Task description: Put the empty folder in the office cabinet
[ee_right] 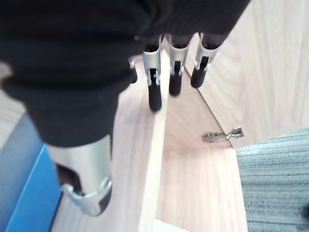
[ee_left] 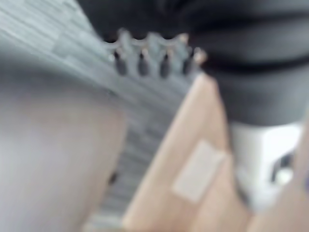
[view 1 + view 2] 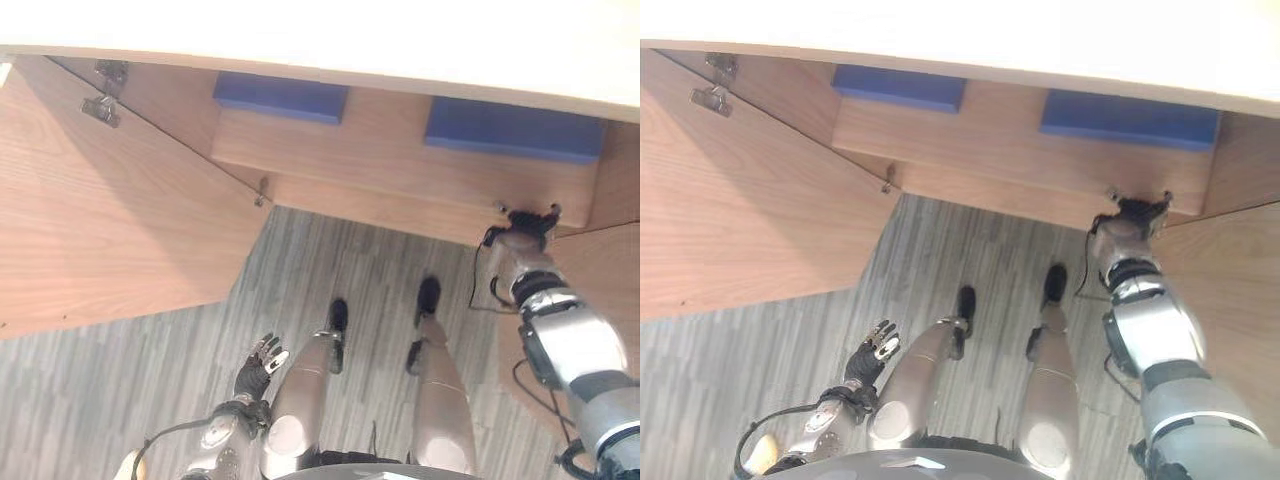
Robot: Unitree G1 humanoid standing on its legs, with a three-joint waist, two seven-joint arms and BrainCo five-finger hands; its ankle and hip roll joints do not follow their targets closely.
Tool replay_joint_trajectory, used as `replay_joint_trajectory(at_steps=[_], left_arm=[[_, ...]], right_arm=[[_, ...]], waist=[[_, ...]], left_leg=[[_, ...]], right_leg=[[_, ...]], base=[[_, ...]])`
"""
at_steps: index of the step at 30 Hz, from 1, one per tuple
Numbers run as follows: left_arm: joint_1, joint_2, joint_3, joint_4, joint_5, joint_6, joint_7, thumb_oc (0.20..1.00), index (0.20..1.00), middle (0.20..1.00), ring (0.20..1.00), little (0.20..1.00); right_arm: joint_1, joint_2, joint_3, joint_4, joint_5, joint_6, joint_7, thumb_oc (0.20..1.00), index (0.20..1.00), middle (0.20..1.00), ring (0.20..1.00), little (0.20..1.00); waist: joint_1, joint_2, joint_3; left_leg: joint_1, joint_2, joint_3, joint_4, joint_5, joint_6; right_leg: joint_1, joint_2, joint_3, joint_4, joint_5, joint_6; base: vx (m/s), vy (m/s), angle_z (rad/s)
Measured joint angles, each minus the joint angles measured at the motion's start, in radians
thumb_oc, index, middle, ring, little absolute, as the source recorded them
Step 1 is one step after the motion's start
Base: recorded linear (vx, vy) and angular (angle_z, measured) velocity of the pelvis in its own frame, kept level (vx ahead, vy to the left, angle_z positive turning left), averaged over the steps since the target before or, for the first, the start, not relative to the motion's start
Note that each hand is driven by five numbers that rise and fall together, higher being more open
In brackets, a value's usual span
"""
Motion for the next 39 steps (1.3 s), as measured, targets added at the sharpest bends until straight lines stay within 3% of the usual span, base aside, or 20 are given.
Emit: replay_joint_trajectory(at_steps=[2,4,6,7,11,13,18,22,24,25,28,32,33,34,35,38,39], left_arm=[[0.004,0.001,0.001,0.038,0.03,-0.026,0.017,1.0,1.0,1.0,1.0,1.0],[0.002,0.005,0.003,0.041,0.04,-0.032,0.035,1.0,1.0,1.0,1.0,1.0],[0.003,0.006,0.003,0.05,0.049,-0.047,0.042,1.0,1.0,1.0,1.0,1.0],[0.001,0.01,0.009,0.077,0.068,-0.057,0.045,1.0,1.0,1.0,1.0,1.0],[0.001,0.02,0.057,0.143,0.113,-0.059,0.042,1.0,1.0,1.0,1.0,1.0],[0.011,0.028,0.083,0.18,0.156,-0.053,0.033,1.0,1.0,1.0,1.0,1.0],[0.041,0.059,0.143,0.238,0.185,0.013,-0.033,1.0,1.0,1.0,1.0,1.0],[0.038,0.063,0.182,0.268,0.185,0.026,-0.08,1.0,1.0,1.0,1.0,1.0],[0.035,0.062,0.195,0.272,0.185,0.038,-0.094,1.0,1.0,1.0,1.0,1.0],[0.036,0.063,0.2,0.273,0.186,0.044,-0.095,1.0,1.0,1.0,1.0,1.0],[0.043,0.06,0.2,0.281,0.192,0.054,-0.105,1.0,1.0,1.0,1.0,1.0],[0.038,0.06,0.202,0.295,0.218,0.055,-0.119,1.0,1.0,1.0,1.0,1.0],[0.043,0.059,0.201,0.293,0.236,0.056,-0.121,1.0,1.0,1.0,1.0,1.0],[0.043,0.059,0.201,0.293,0.236,0.056,-0.121,1.0,1.0,1.0,1.0,1.0],[0.048,0.059,0.204,0.293,0.236,0.056,-0.12,1.0,1.0,1.0,1.0,1.0],[0.096,0.055,0.225,0.289,0.236,0.058,-0.114,1.0,1.0,1.0,1.0,1.0],[0.096,0.055,0.225,0.289,0.236,0.058,-0.114,1.0,1.0,1.0,1.0,1.0]], right_arm=[[0.082,0.025,0.001,-0.002,-0.029,-0.038,0.004,1.0,1.0,1.0,1.0,1.0],[0.117,0.029,0.007,-0.018,-0.078,-0.079,0.01,1.0,1.0,1.0,1.0,1.0],[0.134,0.028,0.007,-0.019,-0.107,-0.1,0.025,1.0,1.0,1.0,1.0,1.0],[0.155,0.025,0.013,-0.027,-0.128,-0.116,0.067,1.0,1.0,1.0,1.0,1.0],[0.276,0.009,0.103,-0.123,-0.181,-0.173,0.262,1.0,1.0,1.0,1.0,1.0],[0.407,0.001,0.115,-0.203,-0.18,-0.2,0.362,1.0,1.0,1.0,1.0,1.0],[0.663,0.018,0.112,-0.243,-0.185,-0.217,0.508,1.0,1.0,1.0,1.0,1.0],[0.789,0.039,0.108,-0.23,-0.203,-0.217,0.569,1.0,1.0,1.0,1.0,1.0],[0.836,0.081,0.103,-0.188,-0.215,-0.214,0.573,1.0,1.0,1.0,1.0,1.0],[0.857,0.102,0.103,-0.164,-0.216,-0.214,0.578,1.0,1.0,1.0,1.0,1.0],[0.86,0.128,0.064,-0.125,-0.216,-0.216,0.592,1.0,1.0,1.0,1.0,1.0],[0.859,0.123,0.028,-0.129,-0.214,-0.219,0.598,1.0,1.0,1.0,1.0,1.0],[0.858,0.119,0.026,-0.131,-0.215,-0.221,0.602,1.0,1.0,1.0,1.0,1.0],[0.858,0.119,0.026,-0.131,-0.215,-0.221,0.602,1.0,1.0,1.0,1.0,1.0],[0.86,0.12,0.026,-0.136,-0.216,-0.221,0.609,1.0,1.0,1.0,1.0,1.0],[0.847,0.122,0.026,-0.188,-0.227,-0.221,0.622,1.0,1.0,1.0,1.0,1.0],[0.847,0.122,0.026,-0.188,-0.227,-0.221,0.622,1.0,1.0,1.0,1.0,1.0]], waist=[[-0.002,-0.033,-0.018],[-0.007,-0.045,-0.024],[-0.007,-0.045,-0.023],[-0.014,-0.053,-0.024],[-0.003,-0.08,-0.033],[-0.014,-0.102,-0.047],[-0.037,-0.16,-0.132],[-0.084,-0.183,-0.212],[-0.086,-0.191,-0.236],[-0.085,-0.203,-0.246],[-0.085,-0.204,-0.255],[-0.089,-0.202,-0.257],[-0.094,-0.194,-0.259],[-0.094,-0.194,-0.259],[-0.089,-0.184,-0.256],[-0.081,-0.182,-0.258],[-0.081,-0.182,-0.258]], left_leg=[[0.039,-0.002,0.009,0.0,-0.016,0.018],[0.051,0.004,0.015,-0.009,-0.012,0.031],[0.06,0.009,0.018,-0.013,-0.011,0.037],[0.067,0.002,0.023,-0.013,-0.011,0.036],[0.127,0.006,0.037,-0.086,0.004,0.051],[0.18,0.0,0.047,-0.128,0.014,0.044],[0.271,-0.015,0.069,-0.172,0.009,0.05],[0.314,-0.043,0.096,-0.189,-0.003,0.071],[0.342,-0.056,0.096,-0.182,-0.008,0.077],[0.351,-0.065,0.097,-0.178,-0.014,0.08],[0.319,-0.06,0.11,-0.096,-0.07,0.079],[0.286,-0.056,0.121,-0.001,-0.113,0.096],[0.287,-0.043,0.134,0.0,-0.111,0.108],[0.287,-0.043,0.134,0.0,-0.111,0.108],[0.303,-0.028,0.162,-0.031,-0.089,0.124],[0.38,-0.01,0.264,-0.194,-0.013,0.156],[0.38,-0.01,0.264,-0.194,-0.013,0.156]], right_leg=[[0.053,-0.002,0.0,-0.034,-0.004,0.006],[0.076,-0.002,-0.003,-0.061,-0.037,0.047],[0.067,0.0,-0.006,-0.008,-0.058,0.019],[0.072,-0.003,-0.003,0.002,-0.071,0.009],[0.14,-0.001,-0.006,-0.089,-0.085,0.064],[0.184,-0.005,-0.003,-0.101,-0.087,0.066],[0.262,-0.013,0.025,-0.142,-0.082,0.06],[0.29,-0.039,0.052,-0.151,-0.083,0.059],[0.308,-0.045,0.075,-0.148,-0.041,0.039],[0.316,-0.053,0.075,-0.146,0.02,0.041],[0.322,-0.048,0.074,-0.147,0.05,0.072],[0.323,-0.047,0.078,-0.151,0.014,0.073],[0.316,-0.043,0.07,-0.148,-0.091,0.089],[0.316,-0.043,0.07,-0.148,-0.091,0.089],[0.312,-0.045,0.057,-0.146,-0.146,0.11],[0.3,-0.014,-0.155,-0.163,-0.141,0.124],[0.3,-0.014,-0.155,-0.163,-0.141,0.124]], base=[[-0.07,0.016,-0.09],[-0.07,0.015,-0.16],[-0.08,0.034,-0.04],[-0.05,0.028,0.19],[-0.07,0.066,0.0],[-0.06,0.147,0.16],[-0.07,0.157,-0.09],[-0.16,0.128,-0.17],[-0.16,0.075,0.04],[-0.17,0.066,0.06],[-0.2,0.088,-0.14],[-0.14,0.088,-0.12],[-0.18,0.118,-0.22],[-0.14,0.095,-0.34],[-0.1,0.066,-0.58],[-0.13,0.086,-0.92],[-0.13,0.041,-0.66]])
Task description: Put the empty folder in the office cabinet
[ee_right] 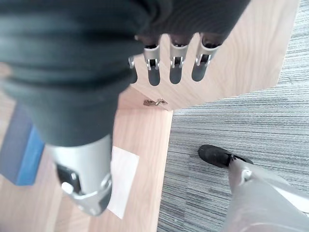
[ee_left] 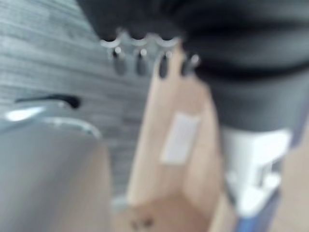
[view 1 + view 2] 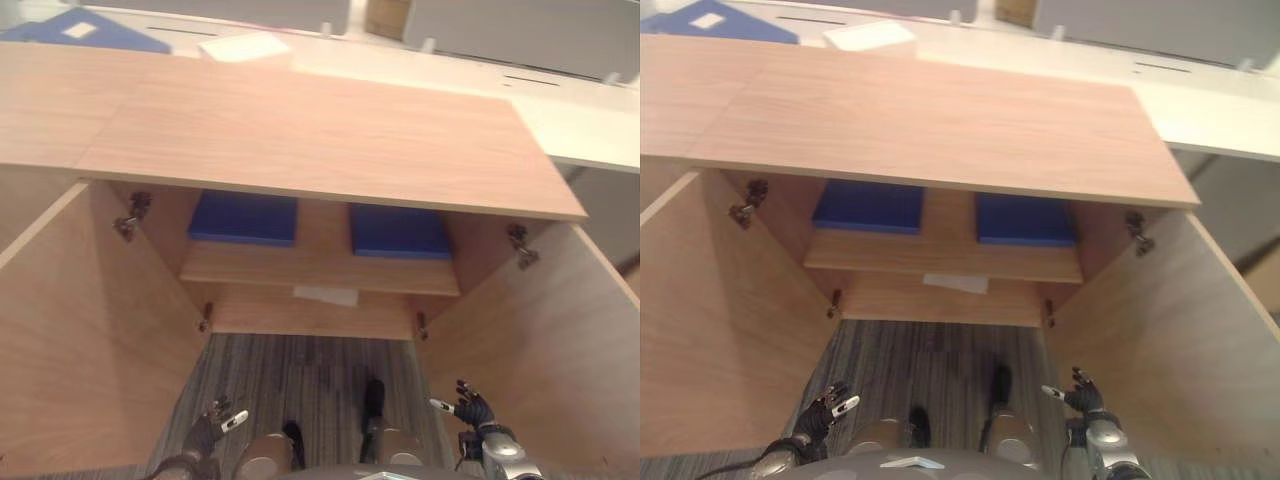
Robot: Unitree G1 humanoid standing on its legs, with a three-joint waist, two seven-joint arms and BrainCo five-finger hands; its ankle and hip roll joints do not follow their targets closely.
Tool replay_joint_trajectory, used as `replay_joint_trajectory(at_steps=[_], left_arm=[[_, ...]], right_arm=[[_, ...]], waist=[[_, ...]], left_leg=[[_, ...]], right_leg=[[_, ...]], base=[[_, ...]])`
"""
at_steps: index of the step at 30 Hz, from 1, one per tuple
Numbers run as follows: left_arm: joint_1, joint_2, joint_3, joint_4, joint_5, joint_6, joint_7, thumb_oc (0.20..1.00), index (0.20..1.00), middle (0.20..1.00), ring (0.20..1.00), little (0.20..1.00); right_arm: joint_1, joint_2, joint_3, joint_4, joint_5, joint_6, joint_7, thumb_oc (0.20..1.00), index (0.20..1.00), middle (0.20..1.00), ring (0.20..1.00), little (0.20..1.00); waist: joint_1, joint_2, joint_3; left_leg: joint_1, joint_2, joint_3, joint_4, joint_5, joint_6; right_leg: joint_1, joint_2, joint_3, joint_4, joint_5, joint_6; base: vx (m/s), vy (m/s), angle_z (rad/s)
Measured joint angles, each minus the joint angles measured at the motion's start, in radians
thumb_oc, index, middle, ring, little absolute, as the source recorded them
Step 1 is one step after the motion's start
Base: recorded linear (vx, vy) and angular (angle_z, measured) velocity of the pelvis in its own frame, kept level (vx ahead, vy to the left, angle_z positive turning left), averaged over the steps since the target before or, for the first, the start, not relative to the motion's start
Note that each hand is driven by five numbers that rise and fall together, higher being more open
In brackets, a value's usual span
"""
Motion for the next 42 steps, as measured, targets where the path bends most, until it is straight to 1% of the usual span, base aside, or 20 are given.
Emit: replay_joint_trajectory(at_steps=[2,4,6,8,11,14,15,17,18,19,20,21,22,25,27,31,32,35,41,42], left_arm=[[0.023,-0.015,0.003,-0.022,0.0,0.008,0.006,1.0,1.0,1.0,1.0,1.0],[0.002,-0.031,-0.004,-0.028,0.0,0.01,0.022,1.0,1.0,1.0,1.0,1.0],[-0.015,-0.022,-0.025,-0.03,-0.002,0.015,0.024,1.0,1.0,1.0,1.0,1.0],[-0.029,-0.017,-0.027,-0.029,-0.003,0.027,0.025,1.0,1.0,1.0,1.0,1.0],[-0.025,-0.013,-0.026,-0.021,-0.003,0.037,0.026,1.0,1.0,1.0,1.0,1.0],[-0.017,-0.005,-0.024,-0.012,-0.006,0.04,0.029,1.0,1.0,1.0,1.0,1.0],[-0.019,0.003,-0.021,-0.014,-0.005,0.04,0.029,1.0,1.0,1.0,1.0,1.0],[-0.022,-0.001,0.013,-0.025,-0.004,0.039,0.033,1.0,1.0,1.0,1.0,1.0],[-0.022,-0.001,0.013,-0.025,-0.004,0.039,0.033,1.0,1.0,1.0,1.0,1.0],[-0.022,0.014,0.022,-0.033,-0.004,0.039,0.035,1.0,1.0,1.0,1.0,1.0],[-0.038,0.016,0.044,-0.023,-0.004,0.044,0.042,1.0,1.0,1.0,1.0,1.0],[-0.042,0.0,0.048,-0.01,-0.003,0.046,0.043,1.0,1.0,1.0,1.0,1.0],[-0.028,-0.011,0.049,-0.01,-0.003,0.045,0.043,1.0,1.0,1.0,1.0,1.0],[-0.045,-0.004,0.059,-0.03,-0.003,0.036,0.047,1.0,1.0,1.0,1.0,1.0],[-0.05,-0.005,0.056,-0.028,-0.004,0.038,0.05,1.0,1.0,1.0,1.0,1.0],[-0.012,-0.037,0.051,-0.022,-0.004,0.042,0.065,1.0,1.0,1.0,1.0,1.0],[-0.012,-0.037,0.051,-0.022,-0.004,0.042,0.065,1.0,1.0,1.0,1.0,1.0],[0.05,-0.047,0.014,-0.024,-0.001,0.043,0.069,1.0,1.0,1.0,1.0,1.0],[0.065,-0.049,0.01,-0.041,0.036,0.052,0.069,1.0,1.0,1.0,1.0,1.0],[0.079,-0.048,0.009,-0.06,0.039,0.058,0.068,1.0,1.0,1.0,1.0,1.0]], right_arm=[[0.01,-0.019,-0.003,-0.019,-0.012,0.005,0.006,1.0,1.0,1.0,1.0,1.0],[0.006,-0.04,0.006,-0.015,-0.028,0.018,0.015,1.0,1.0,1.0,1.0,1.0],[-0.011,-0.044,0.016,-0.017,-0.029,0.019,0.021,1.0,1.0,1.0,1.0,1.0],[-0.04,-0.043,0.021,-0.019,-0.026,0.031,0.01,1.0,1.0,1.0,1.0,1.0],[-0.059,-0.036,0.019,-0.016,-0.02,0.052,-0.018,1.0,1.0,1.0,1.0,1.0],[-0.069,-0.014,0.014,-0.006,0.005,0.069,-0.064,1.0,1.0,1.0,1.0,1.0],[-0.064,0.001,0.013,0.004,0.013,0.071,-0.077,1.0,1.0,1.0,1.0,1.0],[-0.041,0.036,-0.024,0.018,0.016,0.078,-0.117,1.0,1.0,1.0,1.0,1.0],[-0.041,0.036,-0.024,0.018,0.016,0.078,-0.117,1.0,1.0,1.0,1.0,1.0],[-0.021,0.052,-0.029,0.013,0.016,0.09,-0.131,1.0,1.0,1.0,1.0,1.0],[-0.008,0.064,-0.04,0.023,0.024,0.095,-0.148,1.0,1.0,1.0,1.0,1.0],[0.016,0.061,-0.058,0.034,0.046,0.102,-0.169,1.0,1.0,1.0,1.0,1.0],[0.038,0.054,-0.073,0.04,0.056,0.104,-0.197,1.0,1.0,1.0,1.0,1.0],[0.08,0.061,-0.102,0.068,0.094,0.107,-0.283,1.0,1.0,1.0,1.0,1.0],[0.081,0.06,-0.12,0.069,0.096,0.096,-0.321,1.0,1.0,1.0,1.0,1.0],[0.084,0.056,-0.204,0.063,0.132,-0.002,-0.515,1.0,1.0,1.0,1.0,1.0],[0.084,0.056,-0.204,0.063,0.132,-0.002,-0.515,1.0,1.0,1.0,1.0,1.0],[0.081,0.028,-0.224,0.056,0.134,-0.066,-0.602,1.0,1.0,1.0,1.0,1.0],[0.034,-0.022,-0.247,0.048,0.195,-0.141,-0.667,1.0,1.0,1.0,1.0,1.0],[0.018,-0.051,-0.27,0.026,0.212,-0.154,-0.673,1.0,1.0,1.0,1.0,1.0]], waist=[[-0.007,0.03,0.005],[-0.003,0.078,0.009],[0.016,0.121,0.012],[0.032,0.146,0.023],[0.058,0.147,0.025],[0.078,0.116,0.027],[0.077,0.088,0.023],[0.073,0.062,0.014],[0.073,0.062,0.014],[0.064,0.024,0.007],[0.051,-0.015,0.008],[0.048,-0.005,0.006],[0.045,0.027,-0.004],[0.001,0.036,-0.005],[-0.011,0.042,-0.005],[-0.031,0.113,-0.04],[-0.031,0.113,-0.04],[-0.027,0.168,-0.074],[-0.001,0.194,-0.09],[0.002,0.198,-0.093]], left_leg=[[0.057,0.001,0.026,-0.116,0.062,0.014],[0.069,0.017,0.035,-0.19,0.111,0.024],[0.062,0.048,0.051,-0.247,0.162,0.019],[0.039,0.077,0.065,-0.281,0.202,0.021],[0.032,0.088,0.076,-0.308,0.211,0.009],[0.025,0.093,0.07,-0.312,0.212,-0.025],[0.015,0.09,0.063,-0.313,0.234,-0.055],[-0.032,0.116,0.04,-0.313,0.272,-0.124],[-0.032,0.116,0.04,-0.313,0.272,-0.124],[-0.054,0.111,0.051,-0.308,0.279,-0.154],[-0.105,0.095,0.036,-0.173,0.264,-0.126],[-0.143,0.116,0.02,0.054,0.131,-0.107],[-0.138,0.134,0.002,0.097,0.033,-0.135],[-0.124,0.131,-0.003,0.005,0.067,-0.167],[-0.114,0.131,-0.004,-0.035,0.102,-0.161],[-0.005,0.127,-0.004,-0.284,0.196,-0.196],[-0.005,0.127,-0.004,-0.284,0.196,-0.196],[0.043,0.154,-0.016,-0.314,0.218,-0.206],[0.052,0.161,-0.062,-0.313,0.23,-0.213],[0.054,0.162,-0.076,-0.313,0.277,-0.209]], right_leg=[[0.017,0.001,-0.035,0.051,0.029,0.017],[-0.009,-0.027,0.012,0.265,0.029,0.026],[-0.011,-0.045,0.038,0.414,0.013,0.002],[0.034,-0.055,0.036,0.454,0.003,-0.012],[0.118,-0.061,0.037,0.398,0.001,-0.015],[0.255,-0.049,0.032,0.255,0.013,-0.02],[0.294,-0.033,0.022,0.199,0.047,-0.04],[0.298,0.013,-0.004,0.087,0.021,-0.076],[0.298,0.013,-0.004,0.087,0.021,-0.076],[0.292,0.001,-0.021,0.037,-0.052,-0.159],[0.298,-0.026,-0.022,-0.015,-0.061,-0.068],[0.295,-0.02,-0.019,-0.023,-0.061,-0.068],[0.299,0.009,-0.012,-0.022,-0.064,-0.063],[0.271,0.017,0.005,-0.016,-0.067,-0.071],[0.258,0.024,0.008,-0.016,-0.052,-0.082],[0.252,0.056,0.011,-0.022,-0.049,-0.085],[0.252,0.056,0.011,-0.022,-0.049,-0.085],[0.29,0.09,0.007,-0.023,-0.047,-0.089],[0.306,0.111,-0.015,-0.023,-0.049,-0.11],[0.319,0.117,-0.018,-0.023,-0.052,-0.113]], base=[[-0.22,0.022,-0.44],[-0.32,-0.003,-0.18],[-0.26,-0.034,-0.19],[-0.21,-0.09,-0.32],[-0.12,-0.089,-0.45],[-0.08,-0.127,-0.41],[-0.08,-0.151,-0.26],[-0.09,-0.175,-0.31],[-0.04,-0.102,-0.16],[-0.03,-0.116,-0.16],[-0.04,-0.149,-0.43],[-0.04,-0.134,-0.58],[-0.03,-0.094,-0.47],[-0.03,-0.089,-0.11],[-0.01,-0.07,-0.01],[0.01,-0.107,0.04],[0.01,-0.077,0.06],[0.02,-0.092,0.03],[0.05,-0.119,0.1],[0.03,-0.076,0.11]])
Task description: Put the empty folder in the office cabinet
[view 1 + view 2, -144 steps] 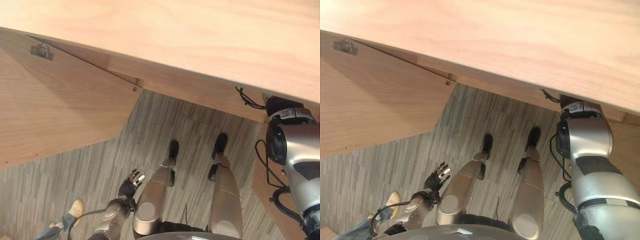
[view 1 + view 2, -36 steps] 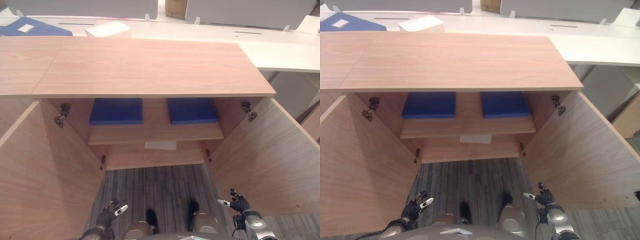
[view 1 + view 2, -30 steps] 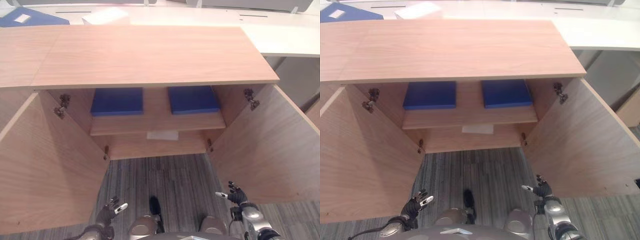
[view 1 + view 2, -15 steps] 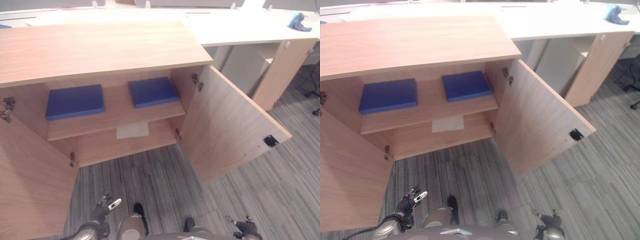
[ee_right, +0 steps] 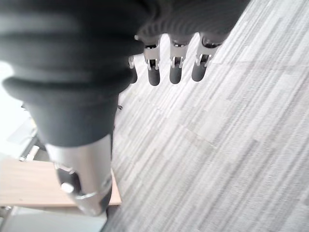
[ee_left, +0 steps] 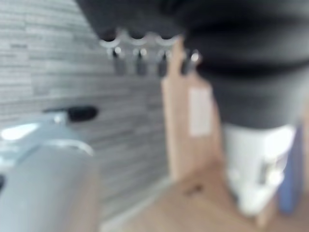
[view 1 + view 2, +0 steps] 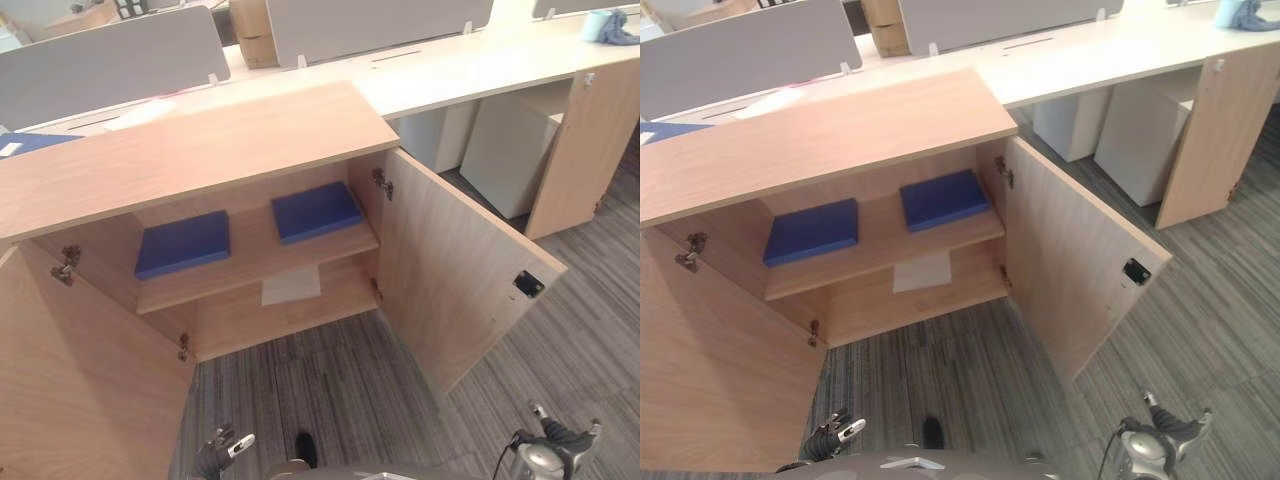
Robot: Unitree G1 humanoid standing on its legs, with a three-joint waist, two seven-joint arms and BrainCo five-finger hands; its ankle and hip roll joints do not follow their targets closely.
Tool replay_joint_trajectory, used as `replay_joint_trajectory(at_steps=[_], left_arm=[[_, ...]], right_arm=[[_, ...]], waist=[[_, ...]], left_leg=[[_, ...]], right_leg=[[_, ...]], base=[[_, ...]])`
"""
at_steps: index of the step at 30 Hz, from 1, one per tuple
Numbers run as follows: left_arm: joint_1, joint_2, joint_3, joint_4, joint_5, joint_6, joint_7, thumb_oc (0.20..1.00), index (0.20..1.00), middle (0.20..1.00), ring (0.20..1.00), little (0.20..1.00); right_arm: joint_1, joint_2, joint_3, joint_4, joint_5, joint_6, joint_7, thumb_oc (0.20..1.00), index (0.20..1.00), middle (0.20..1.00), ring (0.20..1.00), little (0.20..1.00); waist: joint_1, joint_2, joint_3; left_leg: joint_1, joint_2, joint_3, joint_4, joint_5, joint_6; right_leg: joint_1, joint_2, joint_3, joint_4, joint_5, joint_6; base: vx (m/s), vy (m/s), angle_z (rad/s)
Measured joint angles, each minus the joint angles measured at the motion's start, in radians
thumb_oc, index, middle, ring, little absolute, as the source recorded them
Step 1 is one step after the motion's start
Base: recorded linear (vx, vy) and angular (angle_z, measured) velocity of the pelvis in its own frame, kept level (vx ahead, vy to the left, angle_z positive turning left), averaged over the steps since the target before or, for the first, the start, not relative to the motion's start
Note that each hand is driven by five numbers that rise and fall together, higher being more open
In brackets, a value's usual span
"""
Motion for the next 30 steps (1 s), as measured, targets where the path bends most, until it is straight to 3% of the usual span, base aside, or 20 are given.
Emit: replay_joint_trajectory(at_steps=[7,10,13,18,24,30], left_arm=[[0.006,0.056,-0.013,-0.078,0.011,0.043,-0.004,1.0,1.0,1.0,1.0,1.0],[-0.008,0.059,-0.015,-0.071,0.024,0.062,-0.008,1.0,1.0,1.0,1.0,1.0],[0.007,0.059,-0.015,-0.064,0.034,0.062,-0.013,1.0,1.0,1.0,1.0,1.0],[0.016,0.058,-0.015,-0.061,0.039,0.061,-0.047,1.0,1.0,1.0,1.0,1.0],[0.013,0.057,-0.014,-0.035,0.038,0.057,-0.068,1.0,1.0,1.0,1.0,1.0],[0.011,0.057,0.011,-0.037,0.039,0.052,-0.073,1.0,1.0,1.0,1.0,1.0]], right_arm=[[-0.103,-0.075,-0.003,-0.052,0.023,-0.011,0.1,1.0,1.0,1.0,1.0,1.0],[-0.162,-0.158,-0.022,-0.051,0.032,0.004,0.199,1.0,1.0,1.0,1.0,1.0],[-0.177,-0.188,-0.033,-0.051,0.039,0.009,0.257,1.0,1.0,1.0,1.0,1.0],[-0.182,-0.238,-0.028,-0.051,0.039,0.061,0.443,1.0,1.0,1.0,1.0,1.0],[-0.182,-0.254,0.016,-0.054,0.036,0.072,0.597,1.0,1.0,1.0,1.0,1.0],[-0.14,-0.251,0.066,-0.128,0.005,0.073,0.714,1.0,1.0,1.0,1.0,1.0]], waist=[[0.019,-0.001,0.028],[0.026,0.028,0.04],[0.026,0.041,0.044],[0.02,0.07,0.051],[0.019,0.068,0.062],[0.01,0.035,0.086]], left_leg=[[0.002,-0.026,-0.023,0.01,0.016,-0.001],[-0.017,-0.027,-0.034,0.002,0.016,-0.002],[-0.015,-0.028,-0.034,0.0,0.013,-0.006],[-0.008,-0.029,-0.037,0.0,0.014,-0.004],[-0.013,-0.03,-0.034,0.0,0.014,-0.004],[-0.012,-0.03,-0.029,0.003,0.017,0.0]], right_leg=[[0.012,-0.018,-0.019,0.001,-0.001,0.009],[0.003,-0.019,-0.033,0.0,-0.003,0.011],[0.006,-0.018,-0.036,0.0,-0.002,0.011],[0.014,-0.02,-0.044,0.0,-0.002,0.012],[0.007,-0.026,-0.045,0.0,-0.002,0.012],[0.008,-0.028,-0.045,0.0,-0.002,0.013]], base=[[-0.02,-0.049,0.1],[0.01,-0.013,0.16],[0.0,-0.005,0.02],[0.0,-0.004,0.02],[0.0,0.0,-0.01],[0.0,0.0,-0.01]])
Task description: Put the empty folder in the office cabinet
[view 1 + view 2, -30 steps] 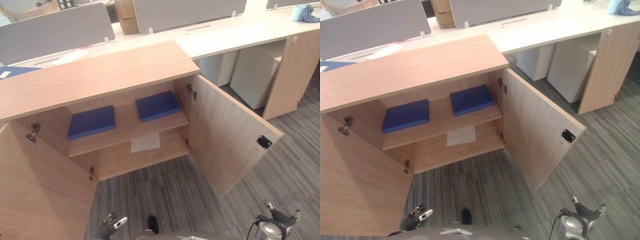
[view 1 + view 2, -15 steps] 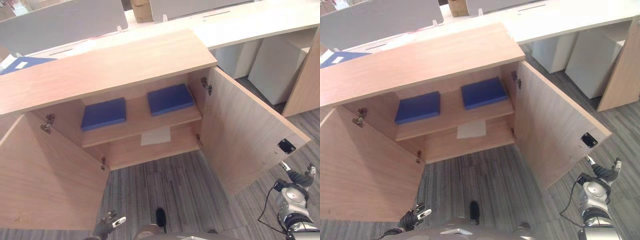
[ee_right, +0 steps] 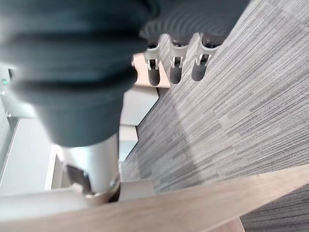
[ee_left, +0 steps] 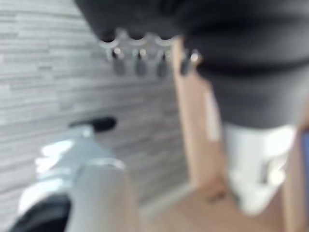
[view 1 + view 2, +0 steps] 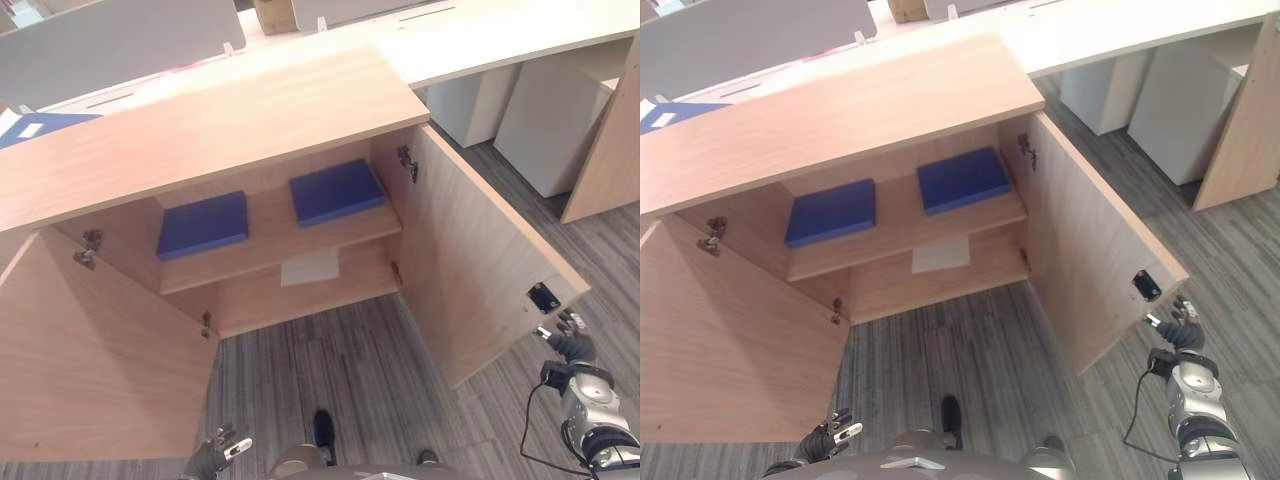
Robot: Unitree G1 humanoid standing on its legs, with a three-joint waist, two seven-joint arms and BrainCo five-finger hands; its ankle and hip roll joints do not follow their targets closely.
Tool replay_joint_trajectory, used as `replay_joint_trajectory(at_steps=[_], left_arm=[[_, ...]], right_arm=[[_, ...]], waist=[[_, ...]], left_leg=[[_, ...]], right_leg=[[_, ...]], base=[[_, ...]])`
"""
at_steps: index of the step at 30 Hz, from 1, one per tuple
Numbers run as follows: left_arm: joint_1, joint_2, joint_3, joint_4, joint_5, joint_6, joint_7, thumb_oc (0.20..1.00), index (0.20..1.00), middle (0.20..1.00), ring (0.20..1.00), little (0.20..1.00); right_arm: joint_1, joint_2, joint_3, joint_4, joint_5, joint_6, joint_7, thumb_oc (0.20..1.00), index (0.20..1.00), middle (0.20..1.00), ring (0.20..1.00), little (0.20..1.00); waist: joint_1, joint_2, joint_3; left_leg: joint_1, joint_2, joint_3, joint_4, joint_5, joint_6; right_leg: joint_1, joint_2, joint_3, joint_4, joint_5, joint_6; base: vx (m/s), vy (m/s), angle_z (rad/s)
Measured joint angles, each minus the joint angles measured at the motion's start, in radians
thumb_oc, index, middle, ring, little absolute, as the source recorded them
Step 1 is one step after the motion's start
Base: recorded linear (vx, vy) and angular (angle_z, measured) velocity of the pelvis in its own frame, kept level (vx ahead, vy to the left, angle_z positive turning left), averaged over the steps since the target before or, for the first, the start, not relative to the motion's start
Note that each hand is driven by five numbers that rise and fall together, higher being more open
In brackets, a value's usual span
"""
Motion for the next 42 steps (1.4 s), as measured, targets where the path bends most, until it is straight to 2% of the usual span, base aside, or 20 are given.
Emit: replay_joint_trajectory(at_steps=[7,13,14,19,22,24,26,30,33,34,36,38,42], left_arm=[[-0.019,0.0,0.035,-0.012,-0.001,0.001,0.003,1.0,1.0,1.0,1.0,1.0],[-0.034,0.0,0.045,-0.039,-0.002,-0.002,0.008,1.0,1.0,1.0,1.0,1.0],[-0.029,0.0,0.048,-0.034,-0.003,-0.002,0.011,1.0,1.0,1.0,1.0,1.0],[-0.028,-0.001,0.075,-0.032,-0.021,-0.031,0.041,1.0,1.0,1.0,1.0,1.0],[-0.027,-0.003,0.075,-0.029,-0.03,-0.042,0.065,1.0,1.0,1.0,1.0,1.0],[-0.028,-0.009,0.073,0.002,-0.03,-0.077,0.091,1.0,1.0,1.0,1.0,1.0],[-0.027,-0.01,0.075,0.009,-0.03,-0.09,0.115,1.0,1.0,1.0,1.0,1.0],[-0.032,-0.012,0.089,0.009,-0.028,-0.148,0.207,1.0,1.0,1.0,1.0,1.0],[-0.033,-0.012,0.126,0.006,-0.026,-0.166,0.254,1.0,1.0,1.0,1.0,1.0],[-0.034,-0.009,0.169,0.0,-0.018,-0.195,0.309,1.0,1.0,1.0,1.0,1.0],[-0.041,-0.005,0.204,0.0,-0.018,-0.221,0.365,1.0,1.0,1.0,1.0,1.0],[-0.039,0.001,0.208,-0.001,-0.018,-0.235,0.392,1.0,1.0,1.0,1.0,1.0],[-0.048,0.006,0.334,-0.073,-0.016,-0.298,0.536,1.0,1.0,1.0,1.0,1.0]], right_arm=[[0.056,0.036,0.11,-0.124,-0.083,-0.003,0.089,1.0,1.0,1.0,1.0,1.0],[0.061,0.117,0.178,-0.164,-0.139,-0.003,0.095,1.0,1.0,1.0,1.0,1.0],[0.062,0.144,0.195,-0.164,-0.159,-0.004,0.104,1.0,1.0,1.0,1.0,1.0],[0.059,0.166,0.254,-0.194,-0.176,-0.009,0.129,1.0,1.0,1.0,1.0,1.0],[0.044,0.186,0.281,-0.194,-0.186,-0.009,0.136,1.0,1.0,1.0,1.0,1.0],[0.014,0.199,0.318,-0.19,-0.196,-0.009,0.137,1.0,1.0,1.0,1.0,1.0],[-0.001,0.205,0.338,-0.189,-0.204,-0.01,0.132,1.0,1.0,1.0,1.0,1.0],[-0.047,0.219,0.345,-0.178,-0.203,-0.001,0.095,1.0,1.0,1.0,1.0,1.0],[-0.098,0.234,0.349,-0.141,-0.203,0.003,0.063,1.0,1.0,1.0,1.0,1.0],[-0.139,0.238,0.348,-0.135,-0.203,0.007,0.029,1.0,1.0,1.0,1.0,1.0],[-0.182,0.243,0.342,-0.108,-0.202,0.007,0.004,1.0,1.0,1.0,1.0,1.0],[-0.202,0.251,0.336,-0.1,-0.202,0.01,-0.008,1.0,1.0,1.0,1.0,1.0],[-0.246,0.26,0.329,-0.047,-0.196,0.031,-0.046,1.0,1.0,1.0,1.0,1.0]], waist=[[0.003,-0.057,0.035],[0.021,-0.095,0.045],[0.034,-0.11,0.04],[0.07,-0.16,0.028],[0.097,-0.181,0.02],[0.112,-0.197,0.016],[0.128,-0.203,0.012],[0.167,-0.206,0.012],[0.184,-0.206,0.013],[0.213,-0.206,0.013],[0.237,-0.206,0.018],[0.248,-0.206,0.02],[0.293,-0.213,0.034]], left_leg=[[0.002,-0.004,-0.003,0.001,0.001,0.001],[-0.003,-0.015,-0.006,-0.003,-0.004,0.008],[-0.004,-0.017,-0.006,-0.003,-0.013,0.009],[-0.007,-0.023,-0.017,-0.003,-0.016,0.018],[-0.015,-0.032,-0.019,-0.003,-0.018,0.021],[-0.016,-0.043,-0.02,-0.003,-0.02,0.023],[-0.017,-0.049,-0.02,-0.003,-0.019,0.025],[-0.035,-0.07,-0.055,-0.003,-0.011,0.042],[-0.037,-0.079,-0.07,-0.003,-0.009,0.046],[-0.043,-0.084,-0.082,-0.003,-0.008,0.048],[-0.045,-0.09,-0.102,-0.002,-0.001,0.056],[-0.05,-0.092,-0.108,-0.003,-0.001,0.056],[-0.049,-0.102,-0.127,-0.001,-0.001,0.057]], right_leg=[[0.011,-0.002,-0.008,0.002,0.001,0.002],[0.011,-0.007,-0.013,0.006,0.005,0.007],[0.012,-0.009,-0.016,0.006,0.005,0.007],[0.023,-0.013,-0.043,0.006,0.004,0.006],[0.031,-0.023,-0.062,0.006,0.0,0.006],[0.043,-0.029,-0.085,0.006,-0.005,0.005],[0.047,-0.037,-0.094,0.001,-0.018,0.003],[0.056,-0.044,-0.127,0.007,-0.008,0.02],[0.064,-0.047,-0.147,0.007,-0.008,0.02],[0.07,-0.048,-0.168,0.007,-0.008,0.02],[0.08,-0.048,-0.181,0.007,-0.007,0.021],[0.081,-0.048,-0.184,0.007,-0.007,0.021],[0.096,-0.053,-0.22,0.007,-0.007,0.02]], base=[[0.01,0.004,0.03],[0.04,0.048,0.04],[0.06,0.079,0.04],[0.06,0.088,0.16],[0.04,0.078,0.16],[0.08,0.073,0.28],[0.08,0.057,0.26],[0.06,0.04,0.3],[0.02,0.027,0.26],[0.01,0.014,0.32],[0.02,0.033,0.44],[0.02,0.028,0.24],[0.04,0.056,0.34]])
